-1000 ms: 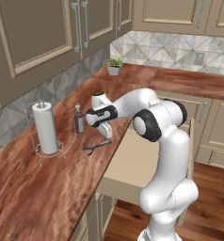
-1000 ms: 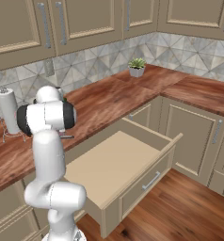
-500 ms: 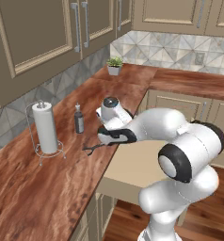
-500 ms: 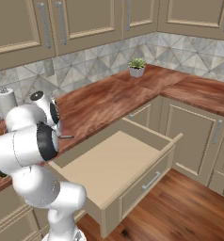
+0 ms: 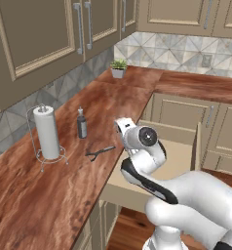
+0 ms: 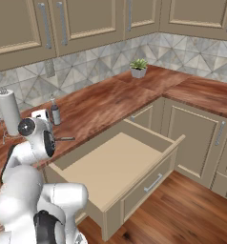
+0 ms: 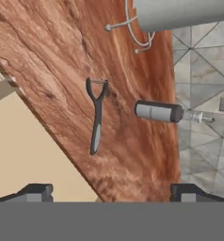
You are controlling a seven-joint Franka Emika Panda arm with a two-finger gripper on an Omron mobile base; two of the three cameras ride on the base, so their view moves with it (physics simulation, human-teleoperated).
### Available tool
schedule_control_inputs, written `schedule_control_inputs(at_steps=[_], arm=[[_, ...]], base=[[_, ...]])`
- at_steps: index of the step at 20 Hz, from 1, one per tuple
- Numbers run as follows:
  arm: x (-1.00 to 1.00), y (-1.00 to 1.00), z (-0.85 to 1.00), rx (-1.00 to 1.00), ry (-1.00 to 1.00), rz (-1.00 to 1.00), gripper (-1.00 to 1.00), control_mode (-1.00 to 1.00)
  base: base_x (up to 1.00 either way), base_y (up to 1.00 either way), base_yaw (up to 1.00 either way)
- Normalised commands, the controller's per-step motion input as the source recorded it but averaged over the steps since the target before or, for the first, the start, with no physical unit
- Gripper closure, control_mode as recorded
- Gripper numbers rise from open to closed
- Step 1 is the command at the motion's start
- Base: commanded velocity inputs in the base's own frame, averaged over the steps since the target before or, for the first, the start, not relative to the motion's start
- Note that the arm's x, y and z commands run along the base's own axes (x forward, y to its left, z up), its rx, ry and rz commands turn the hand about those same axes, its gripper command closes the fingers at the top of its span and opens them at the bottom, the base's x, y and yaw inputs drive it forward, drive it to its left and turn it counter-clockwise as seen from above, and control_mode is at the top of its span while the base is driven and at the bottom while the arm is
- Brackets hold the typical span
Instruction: Pick the peeler from the drawer and place it on the counter.
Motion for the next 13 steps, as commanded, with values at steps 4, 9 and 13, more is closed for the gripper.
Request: schedule_control_inputs(at_steps=[4,9,13], arm=[[-1.0,-0.29,0.96,0.17,-0.01,0.14,-1.0,-1.0],[-1.0,-0.42,0.41,0.13,-0.03,0.1,-1.0,-1.0],[-1.0,-0.59,0.01,0.07,-0.05,0.06,-1.0,-1.0]], base=[[0.0,0.0,0.0],[0.0,0.0,0.0],[0.0,0.0,0.0]])
